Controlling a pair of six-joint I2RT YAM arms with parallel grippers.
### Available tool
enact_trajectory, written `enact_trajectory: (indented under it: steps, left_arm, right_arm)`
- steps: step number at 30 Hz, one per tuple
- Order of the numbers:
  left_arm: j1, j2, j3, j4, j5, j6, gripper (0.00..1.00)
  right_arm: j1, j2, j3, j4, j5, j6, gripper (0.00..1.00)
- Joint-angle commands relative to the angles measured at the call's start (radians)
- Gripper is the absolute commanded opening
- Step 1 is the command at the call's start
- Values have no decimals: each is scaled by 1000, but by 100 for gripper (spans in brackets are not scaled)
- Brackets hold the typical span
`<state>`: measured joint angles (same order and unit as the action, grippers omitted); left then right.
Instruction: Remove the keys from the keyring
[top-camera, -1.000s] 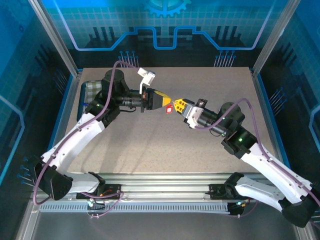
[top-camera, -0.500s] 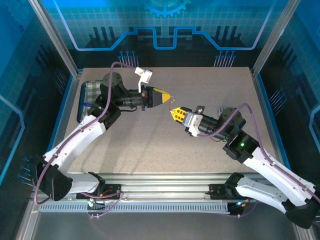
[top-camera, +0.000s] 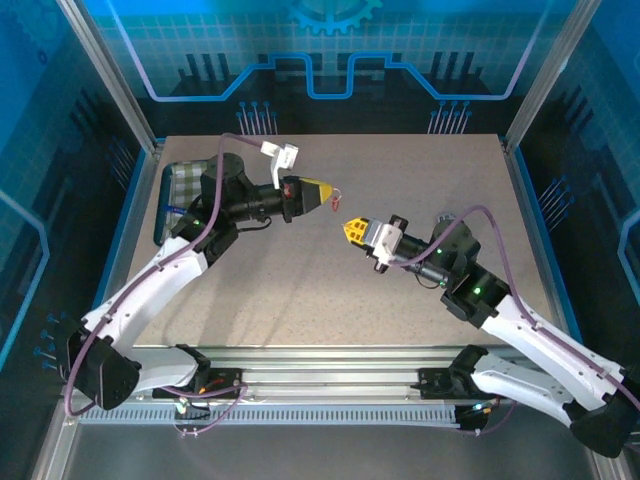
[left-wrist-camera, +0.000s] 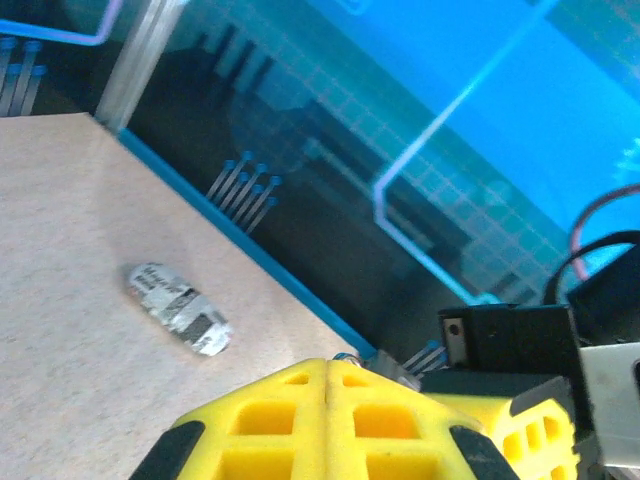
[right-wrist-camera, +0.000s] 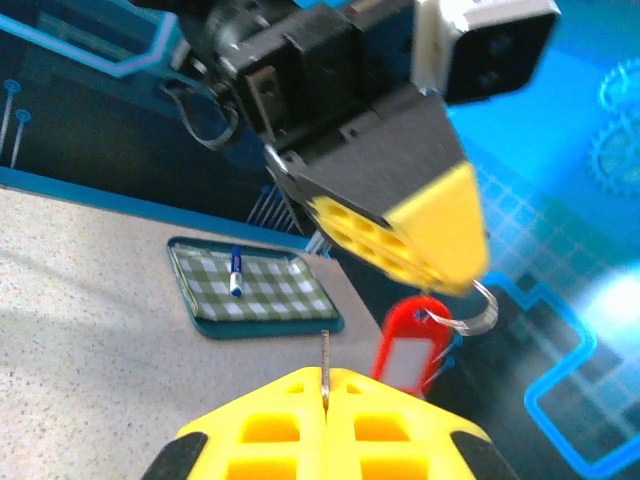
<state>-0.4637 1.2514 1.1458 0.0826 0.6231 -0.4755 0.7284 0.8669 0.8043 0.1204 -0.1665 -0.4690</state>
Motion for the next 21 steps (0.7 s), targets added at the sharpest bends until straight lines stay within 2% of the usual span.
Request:
enact_trajectory:
  steps: [1,5,9,14,21]
  left_arm:
    - [10,-35,-55,-111,-165,69,0]
    - [10,-52,-170,-151,-332,55,0]
    - [10,-39,-279,-176,-465,16,0]
    - [9,2,-369,-188,-568,-47,0]
    - [10,124,-389,-260,-672,-106,0]
  right_arm:
    - [-44,-44,-48,1,11,151,0]
    - [-106,-62,-107,-1,5,290,0]
    - [-119,-64,-170,0,20,380,0]
    - [-121,-62,-240,32,40,458,0]
    - [-125,-21,-286,60,60,513,0]
